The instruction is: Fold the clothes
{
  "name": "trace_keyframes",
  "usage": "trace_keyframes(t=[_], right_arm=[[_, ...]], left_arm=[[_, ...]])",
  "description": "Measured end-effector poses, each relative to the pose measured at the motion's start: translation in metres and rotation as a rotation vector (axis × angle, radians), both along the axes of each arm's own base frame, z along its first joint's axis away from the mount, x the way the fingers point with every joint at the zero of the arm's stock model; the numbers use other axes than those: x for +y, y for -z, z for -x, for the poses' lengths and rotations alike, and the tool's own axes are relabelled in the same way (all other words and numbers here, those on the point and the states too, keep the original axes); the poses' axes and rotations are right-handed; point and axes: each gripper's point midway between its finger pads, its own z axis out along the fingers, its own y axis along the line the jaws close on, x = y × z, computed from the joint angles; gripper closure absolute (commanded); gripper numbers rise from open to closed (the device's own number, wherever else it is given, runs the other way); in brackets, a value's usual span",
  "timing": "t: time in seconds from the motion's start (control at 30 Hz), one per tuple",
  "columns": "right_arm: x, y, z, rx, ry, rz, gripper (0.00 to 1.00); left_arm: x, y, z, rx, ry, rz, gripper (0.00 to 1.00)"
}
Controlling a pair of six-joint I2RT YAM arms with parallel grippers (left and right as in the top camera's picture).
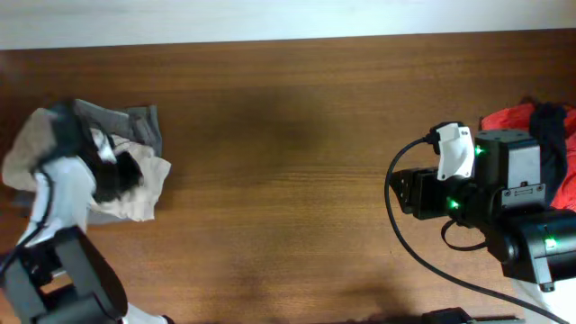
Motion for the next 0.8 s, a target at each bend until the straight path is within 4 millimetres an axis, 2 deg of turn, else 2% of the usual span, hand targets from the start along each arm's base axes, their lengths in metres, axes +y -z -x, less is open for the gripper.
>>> trace_keyframes(t=[0.03, 0.1, 0.2, 0.33, 0.43, 0.5, 0.6, 0.63, 0.67, 0.77, 0.8], right_arm=[[0.0, 0.0, 0.0, 0.001, -0.001, 0.0, 0.39], [0.0, 0.0, 0.0, 0.001, -0.001, 0.001, 0.39], [0.0, 0.001, 0.001, 0.003, -0.001, 0.001, 0.39], [0.0, 0.001, 0.001, 0.004, 0.0, 0.001, 0.39], [0.0, -0.001, -0.001, -0.012, -0.008, 0.005, 0.39], [0.001, -0.006, -0.005, -0.043, -0.017, 0.009, 0.36], [0.001, -0.02, -0.007, -0.114, -0.027, 0.013, 0.23], [0.0, -0.029, -0.006, -0.149, -0.029, 0.015, 0.21], [0.0, -0.039, -0.004, -0.184, -0.032, 0.015, 0.21], [-0.001, -0.081, 0.007, -0.315, -0.033, 0.006, 0.17], [-0.002, -0.096, 0.013, -0.359, -0.032, 0.002, 0.11]], left_arm=[[-0.001, 0.016, 0.004, -0.006, -0.008, 0.001, 0.8], [-0.002, 0.027, 0.004, -0.034, -0.016, -0.002, 0.8], [-0.004, 0.031, 0.004, -0.061, -0.025, 0.005, 0.81], [-0.012, 0.018, 0.007, -0.046, -0.026, 0.065, 0.76], [-0.017, -0.017, -0.003, -0.079, 0.004, 0.103, 0.67], [-0.018, -0.061, -0.017, -0.15, 0.059, 0.099, 0.63], [-0.018, -0.159, -0.041, -0.363, 0.183, 0.022, 0.53], [-0.019, -0.191, -0.045, -0.435, 0.225, -0.012, 0.51], [-0.023, -0.231, -0.046, -0.525, 0.28, -0.054, 0.49], [-0.046, -0.32, -0.03, -0.719, 0.454, -0.156, 0.45], [-0.058, -0.339, -0.02, -0.758, 0.517, -0.181, 0.44]])
